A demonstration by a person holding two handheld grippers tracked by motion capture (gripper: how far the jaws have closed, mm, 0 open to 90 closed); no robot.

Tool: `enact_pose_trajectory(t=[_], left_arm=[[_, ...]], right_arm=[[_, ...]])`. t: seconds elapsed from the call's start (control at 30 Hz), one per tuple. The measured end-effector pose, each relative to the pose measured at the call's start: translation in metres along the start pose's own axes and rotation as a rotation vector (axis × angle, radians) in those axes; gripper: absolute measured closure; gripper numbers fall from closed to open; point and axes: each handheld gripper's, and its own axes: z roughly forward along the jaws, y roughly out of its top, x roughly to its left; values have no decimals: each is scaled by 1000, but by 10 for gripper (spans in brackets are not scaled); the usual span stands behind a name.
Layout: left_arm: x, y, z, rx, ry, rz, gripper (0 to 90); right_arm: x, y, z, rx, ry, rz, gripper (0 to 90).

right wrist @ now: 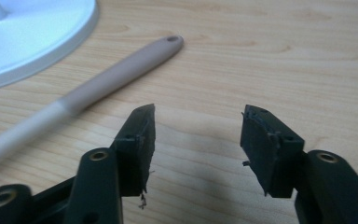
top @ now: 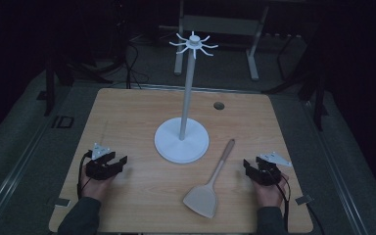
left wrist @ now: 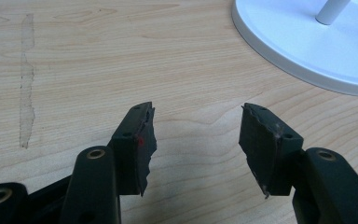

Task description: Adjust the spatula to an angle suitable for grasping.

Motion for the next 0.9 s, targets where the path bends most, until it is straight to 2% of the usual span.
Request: enact_pose_trajectory(t=[0.17, 0.3, 0.4, 0.53, 0.6, 0.7, 0.83, 0.9], left_arm=[[0, 0, 0, -1, -1, 0, 453], [0, 0, 0, 3, -1, 2, 453], [1, -1, 0, 1, 1, -3, 453], [0, -1, 0, 2, 1, -1, 452], [0, 0, 0, 2, 2, -1, 452], [1, -1, 0, -1, 2, -6, 452], [0, -1, 0, -1, 4, -6, 452], [0, -1, 0, -2, 2, -7, 452]], right_arm=[[9, 3, -4, -4, -14, -34, 383], [19, 7, -5, 19, -9, -33, 336], [28, 10, -6, 24, -19, -52, 324], [40, 16, -9, 10, 4, -71, 341], [47, 17, -11, 3, 36, -89, 432], [59, 17, -13, -3, 118, -145, 629], [76, 16, -11, 16, 201, -180, 793], [84, 16, -7, 34, 226, -201, 879]])
